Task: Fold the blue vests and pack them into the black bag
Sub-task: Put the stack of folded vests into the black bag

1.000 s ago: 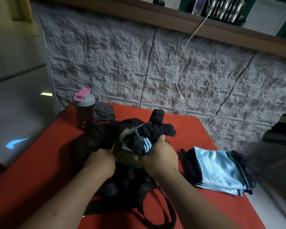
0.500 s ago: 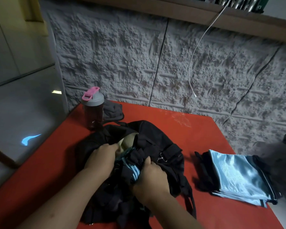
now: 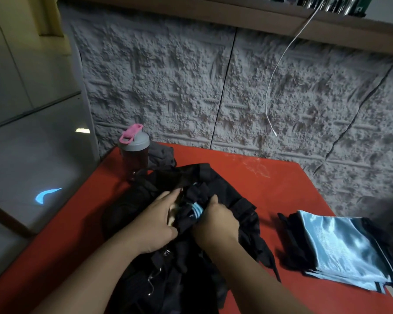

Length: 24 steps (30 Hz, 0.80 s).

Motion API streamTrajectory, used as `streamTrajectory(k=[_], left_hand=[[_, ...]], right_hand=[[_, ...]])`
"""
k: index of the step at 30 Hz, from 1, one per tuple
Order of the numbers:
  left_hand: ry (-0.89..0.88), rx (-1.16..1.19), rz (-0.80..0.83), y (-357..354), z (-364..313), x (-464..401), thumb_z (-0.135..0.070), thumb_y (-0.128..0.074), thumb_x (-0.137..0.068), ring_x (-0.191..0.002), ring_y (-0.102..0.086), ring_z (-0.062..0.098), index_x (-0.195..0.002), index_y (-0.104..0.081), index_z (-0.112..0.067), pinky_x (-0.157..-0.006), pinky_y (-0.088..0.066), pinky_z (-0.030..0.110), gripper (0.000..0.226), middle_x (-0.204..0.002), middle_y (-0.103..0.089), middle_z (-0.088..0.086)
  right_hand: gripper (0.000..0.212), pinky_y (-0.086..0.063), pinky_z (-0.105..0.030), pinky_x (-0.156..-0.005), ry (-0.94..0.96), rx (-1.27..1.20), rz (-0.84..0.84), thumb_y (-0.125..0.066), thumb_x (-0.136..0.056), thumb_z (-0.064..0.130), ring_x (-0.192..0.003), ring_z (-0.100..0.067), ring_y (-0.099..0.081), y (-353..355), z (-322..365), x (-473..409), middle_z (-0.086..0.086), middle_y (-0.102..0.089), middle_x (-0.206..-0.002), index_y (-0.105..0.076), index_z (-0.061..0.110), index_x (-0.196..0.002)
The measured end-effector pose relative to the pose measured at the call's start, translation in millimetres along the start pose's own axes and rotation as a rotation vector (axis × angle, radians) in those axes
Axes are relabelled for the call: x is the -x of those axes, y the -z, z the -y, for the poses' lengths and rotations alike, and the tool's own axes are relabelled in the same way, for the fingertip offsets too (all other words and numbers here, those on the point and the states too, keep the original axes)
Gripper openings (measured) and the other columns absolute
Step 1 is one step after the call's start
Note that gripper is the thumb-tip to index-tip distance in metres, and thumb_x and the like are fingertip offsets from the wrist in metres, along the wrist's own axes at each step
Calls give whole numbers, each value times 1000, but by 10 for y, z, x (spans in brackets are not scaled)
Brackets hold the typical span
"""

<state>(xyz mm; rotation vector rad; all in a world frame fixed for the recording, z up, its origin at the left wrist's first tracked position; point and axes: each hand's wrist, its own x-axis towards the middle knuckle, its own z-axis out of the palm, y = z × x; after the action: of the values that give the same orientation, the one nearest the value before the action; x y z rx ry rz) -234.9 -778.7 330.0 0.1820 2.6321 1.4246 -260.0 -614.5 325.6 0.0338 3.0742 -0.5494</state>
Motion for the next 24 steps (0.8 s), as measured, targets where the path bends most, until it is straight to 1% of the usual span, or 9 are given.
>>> streamTrajectory(k=[2, 5, 7, 10, 13, 16, 20, 22, 24], left_hand=[[-50, 68, -15, -11, -3, -12, -10, -55, -57, -144, -20, -10, -156, -27, -30, -120, -15, 14, 105, -156, -24, -25], [-43, 116, -69, 55, -4, -37, 0, -58, -61, -148, -14, -8, -158, -26, -25, -118, -12, 10, 105, -160, -17, -22], [-47, 104, -90, 100, 10, -37, 14, -59, -68, -147, -12, -10, -158, -25, -25, -111, -10, 1, 104, -159, -15, -21], [-68, 134, -100, 119, -1, -33, 12, -57, -67, -146, -11, -13, -158, -28, -29, -114, -11, 5, 104, -162, -16, -21], [-76, 182, -129, 140, -31, -25, -5, -52, -57, -146, -13, -15, -156, -30, -35, -121, -12, 16, 106, -162, -19, -22], [-102, 187, -150, 151, -39, -16, -3, -53, -57, -145, -13, -15, -156, -30, -37, -123, -13, 20, 107, -163, -21, -21], [-79, 79, -230, 189, -37, -21, 14, -59, -71, -147, -13, -11, -157, -29, -34, -121, -14, 17, 104, -160, -20, -23], [-74, 55, -302, 224, -14, -20, 16, -62, -71, -146, -23, -5, -154, -37, -29, -122, -20, 21, 98, -159, -27, -20], [-66, 9, -334, 248, 18, 11, 12, -62, -72, -142, -40, 11, -150, -46, -28, -119, -33, 28, 89, -159, -32, -18]], right_hand=[[61, -50, -46, -93, -72, -22, -32, -70, -79, 40, -115, -33, -58, -66, 99, -28, -9, -60, -121, -40, 14, -126], [78, -45, -45, -97, 37, 91, 29, -70, -82, 46, -123, -32, -53, -246, 217, 81, -11, -53, -136, -34, 11, -141], [69, -41, -46, -98, 178, 228, 97, -68, -86, 43, -123, -31, -52, -333, 257, 157, -10, -53, -134, -36, 12, -139], [62, -39, -46, -98, 253, 310, 161, -69, -85, 37, -123, -32, -50, -343, 320, 132, -9, -53, -130, -41, 15, -136], [62, -39, -47, -99, 146, 224, 105, -65, -88, 33, -126, -31, -49, -284, 461, 4, -9, -53, -131, -39, 14, -141], [52, -39, -46, -104, -12, 139, 43, -50, -100, 25, -135, -31, -42, -294, 534, -157, -12, -46, -143, -32, 7, -145], [96, -21, -59, -119, 56, 135, 272, -55, -87, 58, -149, -35, -20, -370, 495, -166, -15, -22, -161, -17, 6, -157], [85, -41, -50, -110, 156, 73, 123, -49, -80, 72, -136, -32, -45, -242, 349, -135, -10, -49, -147, -46, 15, -144], [54, -52, -40, -86, 244, 60, -161, -52, -83, 64, -109, -31, -61, -113, 127, -129, -3, -66, -112, -70, 24, -113]])
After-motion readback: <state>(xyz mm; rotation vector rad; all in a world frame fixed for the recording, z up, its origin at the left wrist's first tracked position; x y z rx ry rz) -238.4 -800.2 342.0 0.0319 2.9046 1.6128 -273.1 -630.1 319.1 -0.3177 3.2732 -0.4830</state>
